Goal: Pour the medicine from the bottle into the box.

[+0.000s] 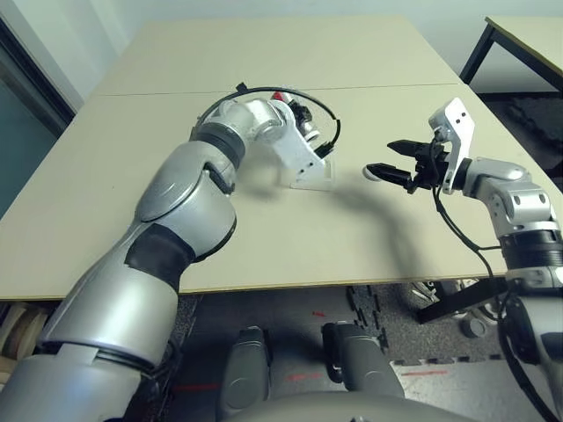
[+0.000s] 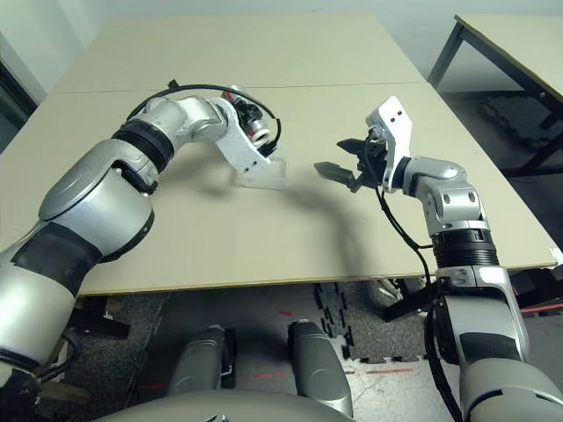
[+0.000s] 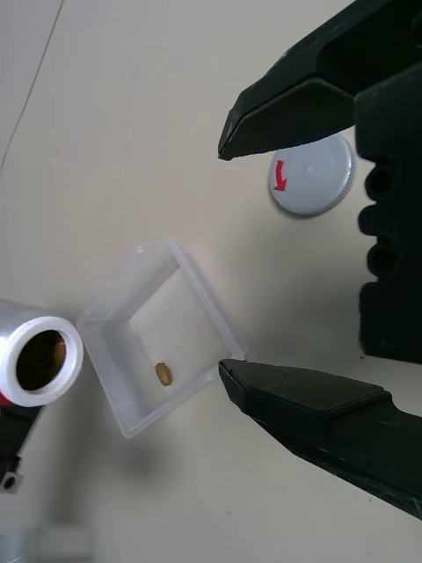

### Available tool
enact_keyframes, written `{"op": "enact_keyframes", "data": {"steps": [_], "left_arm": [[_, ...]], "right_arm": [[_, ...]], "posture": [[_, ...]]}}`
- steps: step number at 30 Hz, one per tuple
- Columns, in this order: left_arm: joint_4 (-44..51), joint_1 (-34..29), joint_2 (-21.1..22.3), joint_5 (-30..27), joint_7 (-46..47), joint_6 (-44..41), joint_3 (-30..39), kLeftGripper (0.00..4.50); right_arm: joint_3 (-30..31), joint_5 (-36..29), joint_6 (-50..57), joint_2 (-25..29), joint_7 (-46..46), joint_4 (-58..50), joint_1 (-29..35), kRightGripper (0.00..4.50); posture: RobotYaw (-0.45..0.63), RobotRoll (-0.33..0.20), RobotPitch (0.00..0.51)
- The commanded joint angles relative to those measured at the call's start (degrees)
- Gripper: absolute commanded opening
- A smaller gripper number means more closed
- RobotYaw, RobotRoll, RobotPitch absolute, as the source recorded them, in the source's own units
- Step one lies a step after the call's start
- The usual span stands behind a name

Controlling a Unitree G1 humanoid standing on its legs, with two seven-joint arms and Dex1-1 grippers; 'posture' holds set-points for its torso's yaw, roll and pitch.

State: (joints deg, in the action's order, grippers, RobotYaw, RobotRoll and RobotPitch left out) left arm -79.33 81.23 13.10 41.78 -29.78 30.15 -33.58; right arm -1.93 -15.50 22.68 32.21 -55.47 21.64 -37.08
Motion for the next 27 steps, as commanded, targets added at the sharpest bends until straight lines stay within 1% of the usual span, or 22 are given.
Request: {"op": "enact_keyframes", "data": {"steps": [1,3,6,11,15,21,24,27], "left_arm": [[1.13,-2.56,1.25,-11.41,-9.67,-3.58,10.24,2.55],[1.87,-4.22,1.67,-18.24,-13.93,-6.61,17.00,2.55],[3.49,-6.12,1.93,-26.14,-18.33,-10.88,24.79,2.55],[7.71,-11.10,4.11,-33.99,-21.23,-15.25,32.14,2.55],[12.06,-16.17,5.85,-38.78,-20.58,-17.76,36.18,2.55],[20.01,-24.56,6.55,-45.01,-18.40,-20.55,40.89,2.55],[23.44,-27.70,6.55,-46.55,-17.35,-21.94,41.56,2.55],[26.38,-31.84,5.83,-47.79,-15.42,-19.65,42.46,2.55]], "right_arm": [[0.11,-0.26,0.32,0.32,-0.50,-0.10,-0.87,4.50],[0.52,-0.07,0.23,0.22,-0.88,0.35,-1.30,4.50],[0.83,0.08,0.29,0.15,-1.30,0.65,-1.79,4.50],[1.56,0.16,0.48,0.18,-2.34,1.44,-3.00,4.50],[2.26,0.52,0.16,0.14,-3.26,2.70,-4.19,4.50],[2.26,0.89,-0.26,-0.34,-3.56,3.71,-5.32,4.50],[2.11,0.83,-0.24,-0.33,-3.54,3.58,-5.27,4.50],[1.81,0.74,-0.13,-0.20,-3.28,3.12,-4.68,4.50]], "posture": [[-0.05,0.000,0.053],[-0.05,0.000,0.059],[-0.04,0.000,0.067],[-0.02,0.000,0.084],[-0.01,0.000,0.097],[-0.01,0.000,0.107],[-0.01,0.000,0.108],[-0.02,0.000,0.109]]}}
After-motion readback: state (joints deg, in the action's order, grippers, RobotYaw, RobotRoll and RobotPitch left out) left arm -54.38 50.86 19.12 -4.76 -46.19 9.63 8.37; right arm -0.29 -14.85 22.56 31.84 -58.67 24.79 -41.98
